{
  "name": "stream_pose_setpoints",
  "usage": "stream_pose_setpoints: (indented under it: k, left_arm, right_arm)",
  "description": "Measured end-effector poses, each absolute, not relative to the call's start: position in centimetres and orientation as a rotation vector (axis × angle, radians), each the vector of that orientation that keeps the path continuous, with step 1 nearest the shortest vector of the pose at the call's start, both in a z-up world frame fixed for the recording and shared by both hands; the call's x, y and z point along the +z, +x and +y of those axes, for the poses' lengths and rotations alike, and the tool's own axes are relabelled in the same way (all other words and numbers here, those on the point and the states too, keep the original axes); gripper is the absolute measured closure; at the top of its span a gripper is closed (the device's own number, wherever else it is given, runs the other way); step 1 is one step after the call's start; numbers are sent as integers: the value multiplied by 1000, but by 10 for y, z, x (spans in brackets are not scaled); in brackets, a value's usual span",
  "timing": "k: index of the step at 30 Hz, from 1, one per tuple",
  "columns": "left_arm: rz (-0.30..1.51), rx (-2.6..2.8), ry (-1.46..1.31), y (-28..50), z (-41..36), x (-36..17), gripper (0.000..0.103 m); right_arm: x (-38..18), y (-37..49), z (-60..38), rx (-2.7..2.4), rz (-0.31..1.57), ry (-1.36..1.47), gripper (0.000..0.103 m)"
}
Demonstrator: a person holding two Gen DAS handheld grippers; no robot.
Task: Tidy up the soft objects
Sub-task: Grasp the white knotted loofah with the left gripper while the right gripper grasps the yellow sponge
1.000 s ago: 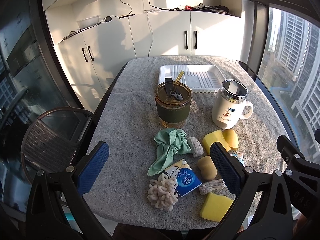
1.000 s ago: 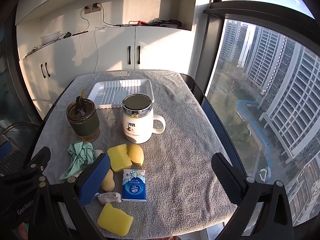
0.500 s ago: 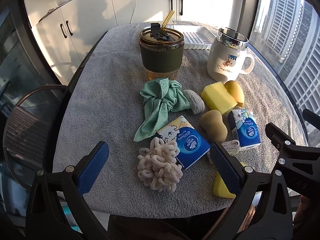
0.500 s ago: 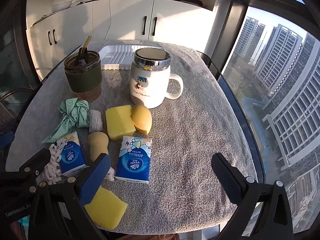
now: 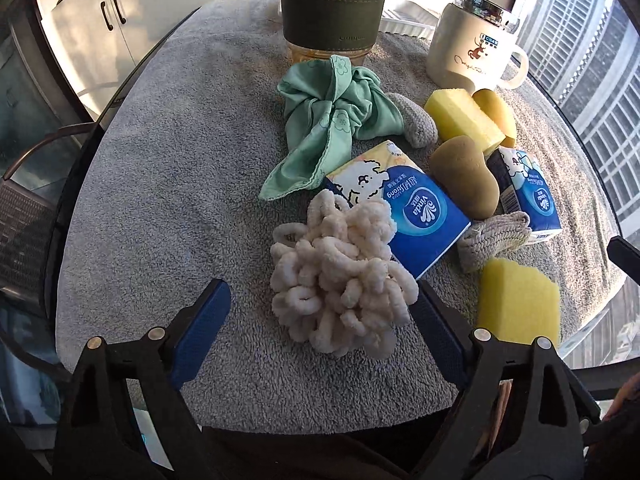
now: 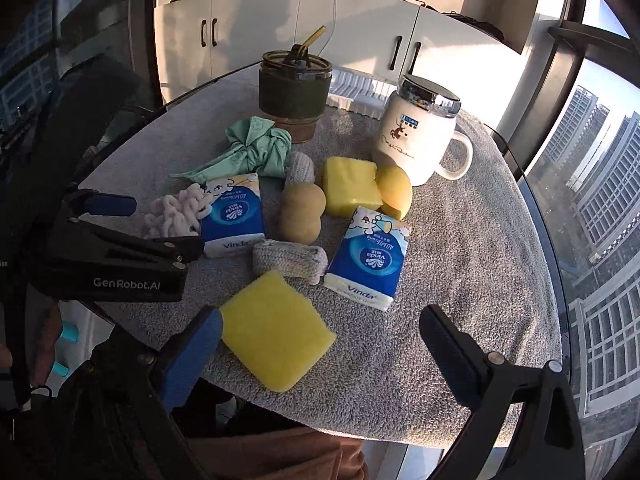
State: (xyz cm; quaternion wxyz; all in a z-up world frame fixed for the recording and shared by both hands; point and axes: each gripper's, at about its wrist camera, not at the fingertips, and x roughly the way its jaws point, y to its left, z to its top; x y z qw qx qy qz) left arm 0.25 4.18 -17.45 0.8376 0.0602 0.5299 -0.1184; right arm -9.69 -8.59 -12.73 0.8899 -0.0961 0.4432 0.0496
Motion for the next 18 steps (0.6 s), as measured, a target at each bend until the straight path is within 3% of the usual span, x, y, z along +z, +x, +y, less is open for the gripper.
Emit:
stream_pose_setpoints:
  k: [2,7,10,12,18]
  left_arm:
    - [1125,-240,143,2,43,-181,28]
    - [1079,-247,137,0,46,-180,32]
    - [1054,-243,140,-2,48,-179,41]
    - [1038,-236,135,-3,51,-178,52]
    - [1004,-237,109,-4,59,-176,65]
  right_arm:
    - [-133,-102,-77,126,900,-236,5]
    - [-151,-109,-66,174,890,-279,10]
    - [-160,-106,-67,182,883,-269,27]
    - [-165,-104,-69,203,878,-257,31]
    - [-164,-106,-77,233,843,-211,39]
